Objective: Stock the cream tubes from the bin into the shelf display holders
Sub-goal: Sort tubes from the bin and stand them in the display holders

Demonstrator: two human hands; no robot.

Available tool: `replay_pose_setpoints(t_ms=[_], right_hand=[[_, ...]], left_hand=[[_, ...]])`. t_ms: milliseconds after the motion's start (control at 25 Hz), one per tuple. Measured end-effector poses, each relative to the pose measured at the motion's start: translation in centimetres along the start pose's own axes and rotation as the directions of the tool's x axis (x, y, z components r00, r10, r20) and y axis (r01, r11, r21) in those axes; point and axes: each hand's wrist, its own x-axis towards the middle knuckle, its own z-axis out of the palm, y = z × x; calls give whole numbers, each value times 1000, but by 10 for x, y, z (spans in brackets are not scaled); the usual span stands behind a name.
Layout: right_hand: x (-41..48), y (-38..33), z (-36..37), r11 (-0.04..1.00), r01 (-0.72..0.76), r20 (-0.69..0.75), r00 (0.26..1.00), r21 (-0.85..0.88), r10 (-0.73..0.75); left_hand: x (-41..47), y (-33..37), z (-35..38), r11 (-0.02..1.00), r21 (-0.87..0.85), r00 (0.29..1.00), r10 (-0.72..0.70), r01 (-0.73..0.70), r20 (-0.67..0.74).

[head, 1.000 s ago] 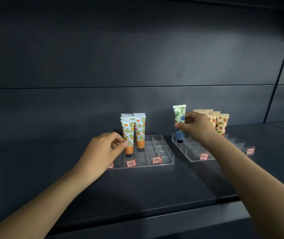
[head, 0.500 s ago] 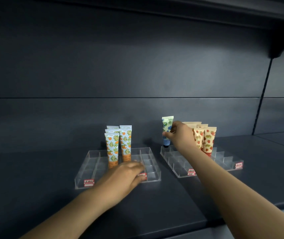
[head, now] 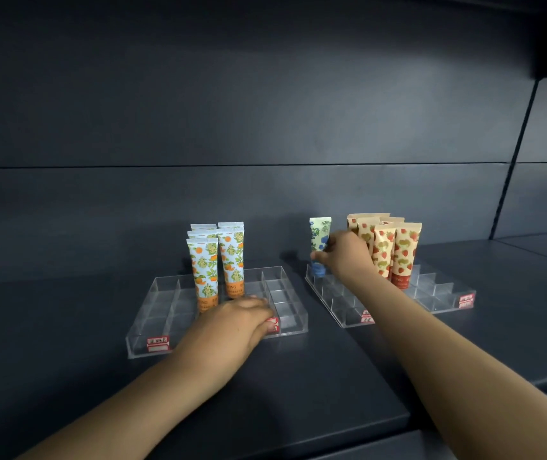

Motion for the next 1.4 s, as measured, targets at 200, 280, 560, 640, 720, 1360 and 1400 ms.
replay_pose_setpoints(t_ms=[200, 280, 560, 640, 720, 1360, 1400], right_hand=[[-3, 2, 1, 1000, 0, 11, 1000, 11, 0], [-4, 2, 2, 1000, -21, 38, 999, 6, 21], [-22, -5, -3, 997, -66, 45, 997, -34, 68], [-34, -5, -11, 999, -33, 46, 998, -34, 35], [-52, -10, -26, 999, 22, 78, 997, -50, -18], [-233, 17, -150, 888, 402, 272, 900, -223, -339], [-246, 21, -154, 889, 407, 272, 898, -212, -346]], left_hand=[[3, -2, 6, 998, 66, 994, 25, -18, -102], [2, -3, 6, 996, 86, 998, 14, -8, -61], [3, -2, 4, 997, 81, 1000, -14, 14, 0], [0, 0, 1, 998, 60, 1000, -26, 26, 7], [-6, 6, -5, 995, 87, 998, -56, 54, 15], [-118, 185, -76, 898, 250, 932, -348, 361, -96], [-129, 196, -76, 897, 247, 931, -353, 366, -97]])
